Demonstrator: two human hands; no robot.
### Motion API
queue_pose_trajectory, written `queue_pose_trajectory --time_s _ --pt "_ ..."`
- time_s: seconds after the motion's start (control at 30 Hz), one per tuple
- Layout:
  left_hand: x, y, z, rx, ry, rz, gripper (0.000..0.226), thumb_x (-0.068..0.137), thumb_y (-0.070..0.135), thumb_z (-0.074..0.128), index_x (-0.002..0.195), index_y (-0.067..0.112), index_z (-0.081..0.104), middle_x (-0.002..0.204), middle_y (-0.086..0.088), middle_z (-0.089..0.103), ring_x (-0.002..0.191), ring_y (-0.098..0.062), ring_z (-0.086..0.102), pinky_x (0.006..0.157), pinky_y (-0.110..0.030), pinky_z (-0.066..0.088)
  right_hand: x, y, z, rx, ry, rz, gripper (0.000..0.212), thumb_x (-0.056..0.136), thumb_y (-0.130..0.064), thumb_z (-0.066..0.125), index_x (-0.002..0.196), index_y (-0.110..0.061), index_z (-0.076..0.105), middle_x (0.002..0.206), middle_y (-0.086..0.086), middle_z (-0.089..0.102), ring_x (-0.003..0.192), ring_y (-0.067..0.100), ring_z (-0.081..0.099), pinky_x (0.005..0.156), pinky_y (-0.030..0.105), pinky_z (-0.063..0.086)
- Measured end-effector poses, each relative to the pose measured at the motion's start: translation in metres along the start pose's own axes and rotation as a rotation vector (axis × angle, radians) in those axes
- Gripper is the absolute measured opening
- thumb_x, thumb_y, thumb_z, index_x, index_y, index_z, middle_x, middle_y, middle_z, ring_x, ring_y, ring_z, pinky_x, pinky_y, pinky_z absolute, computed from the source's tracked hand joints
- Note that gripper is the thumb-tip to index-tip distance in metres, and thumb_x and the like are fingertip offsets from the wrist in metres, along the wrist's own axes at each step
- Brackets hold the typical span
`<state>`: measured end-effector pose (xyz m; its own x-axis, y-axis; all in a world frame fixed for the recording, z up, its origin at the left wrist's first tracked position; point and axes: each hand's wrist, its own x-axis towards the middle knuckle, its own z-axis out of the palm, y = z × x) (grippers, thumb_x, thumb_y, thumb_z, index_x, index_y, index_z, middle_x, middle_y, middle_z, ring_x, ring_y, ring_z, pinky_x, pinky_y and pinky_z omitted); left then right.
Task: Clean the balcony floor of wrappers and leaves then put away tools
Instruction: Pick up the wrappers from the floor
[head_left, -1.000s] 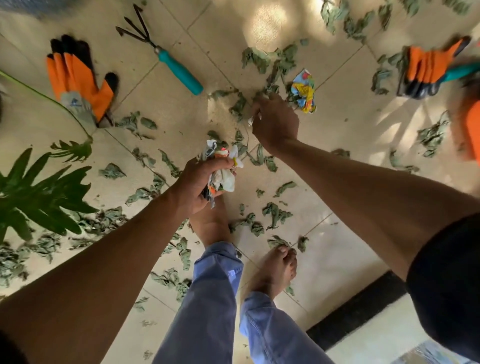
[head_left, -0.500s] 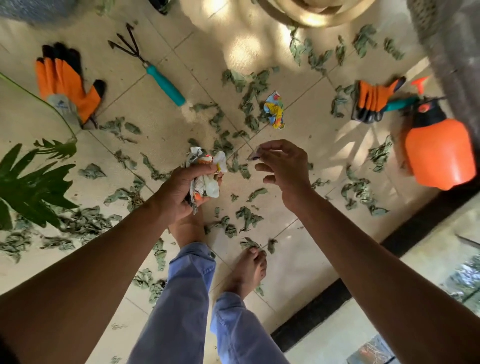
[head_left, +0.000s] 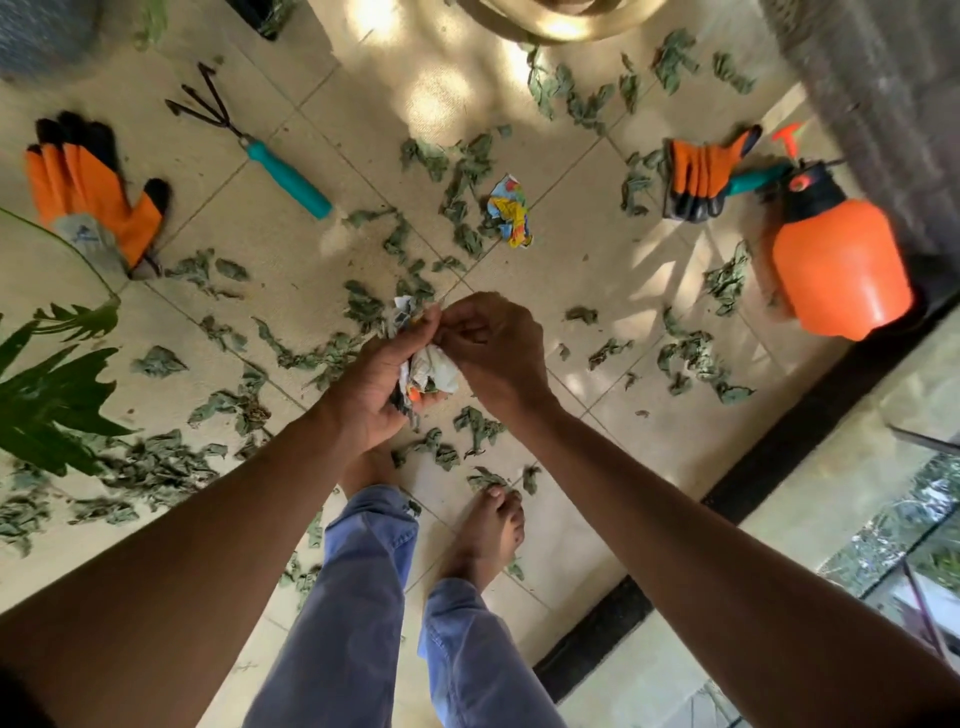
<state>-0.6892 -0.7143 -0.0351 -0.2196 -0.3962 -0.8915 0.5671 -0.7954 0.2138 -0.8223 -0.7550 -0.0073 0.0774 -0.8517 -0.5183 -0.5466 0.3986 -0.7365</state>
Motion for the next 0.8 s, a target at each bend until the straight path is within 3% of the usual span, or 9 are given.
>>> queue_pose_trajectory --time_s 0.17,0.23,0.33,0.43,0.53,0.63,0.8 --pt "0.008 0.007 -0.009 0.023 -0.042 -0.005 0.019 0.084 0.025 0.075 0.101 0.016 0.078 0.104 -0.009 0.075 0.098 -0.025 0.07 0.081 -0.034 0.052 0.017 -0.005 -0.016 0.379 -0.101 0.271 0.022 0.088 0.004 0.066 0.108 -0.006 0.061 0.084 0.018 0.076 0.071 0.027 0.075 0.067 0.045 0.065" --pt "0.014 0.013 -0.009 0.001 -0.008 0.002 0.009 0.082 0.019 0.075 0.09 0.015 0.077 0.091 -0.007 0.073 0.084 -0.021 0.067 0.075 -0.032 0.051 0.036 0.002 -0.018 0.221 0.024 0.225 0.024 0.09 0.0 0.063 0.108 -0.015 0.062 0.09 0.009 0.077 0.075 0.026 0.076 0.069 0.048 0.064" --pt "0.029 0.025 -0.013 0.036 -0.002 0.003 0.004 0.089 0.017 0.07 0.086 0.016 0.074 0.087 -0.004 0.069 0.08 -0.017 0.065 0.071 -0.029 0.051 0.088 0.026 -0.015 -0.266 0.231 0.09 0.036 0.086 -0.012 0.063 0.119 -0.027 0.061 0.104 -0.001 0.071 0.092 0.021 0.07 0.081 0.031 0.054" --pt "0.045 0.034 -0.025 0.114 -0.002 0.021 0.005 0.091 0.02 0.068 0.093 0.017 0.072 0.088 -0.002 0.068 0.081 -0.016 0.064 0.069 -0.027 0.052 0.144 0.043 -0.01 -0.569 0.071 0.025 0.051 0.09 -0.018 0.061 0.14 -0.03 0.053 0.129 0.013 0.058 0.117 0.032 0.055 0.094 0.037 0.046" --pt "0.051 0.035 -0.037 0.133 -0.008 0.012 0.007 0.092 0.02 0.069 0.096 0.018 0.073 0.089 -0.001 0.069 0.08 -0.015 0.065 0.072 -0.03 0.05 0.175 0.055 -0.006 -0.754 -0.055 0.025 0.05 0.096 -0.017 0.055 0.145 -0.028 0.051 0.139 0.015 0.05 0.124 0.036 0.051 0.099 0.047 0.048" --pt "0.047 0.029 -0.04 0.128 -0.001 -0.025 0.016 0.084 0.022 0.074 0.1 0.018 0.073 0.089 -0.001 0.071 0.08 -0.016 0.066 0.069 -0.028 0.051 0.173 0.065 -0.012 -0.81 0.034 0.021 0.048 0.096 -0.014 0.052 0.144 -0.015 0.049 0.132 0.015 0.054 0.114 0.037 0.058 0.087 0.045 0.05" --pt "0.031 0.014 -0.016 0.123 -0.038 -0.059 0.028 0.077 0.022 0.077 0.104 0.016 0.072 0.09 -0.003 0.071 0.08 -0.018 0.066 0.072 -0.03 0.05 0.148 0.067 -0.048 -0.645 0.253 0.13 0.038 0.095 -0.017 0.057 0.132 -0.01 0.057 0.127 0.013 0.06 0.113 0.032 0.06 0.092 0.038 0.047"
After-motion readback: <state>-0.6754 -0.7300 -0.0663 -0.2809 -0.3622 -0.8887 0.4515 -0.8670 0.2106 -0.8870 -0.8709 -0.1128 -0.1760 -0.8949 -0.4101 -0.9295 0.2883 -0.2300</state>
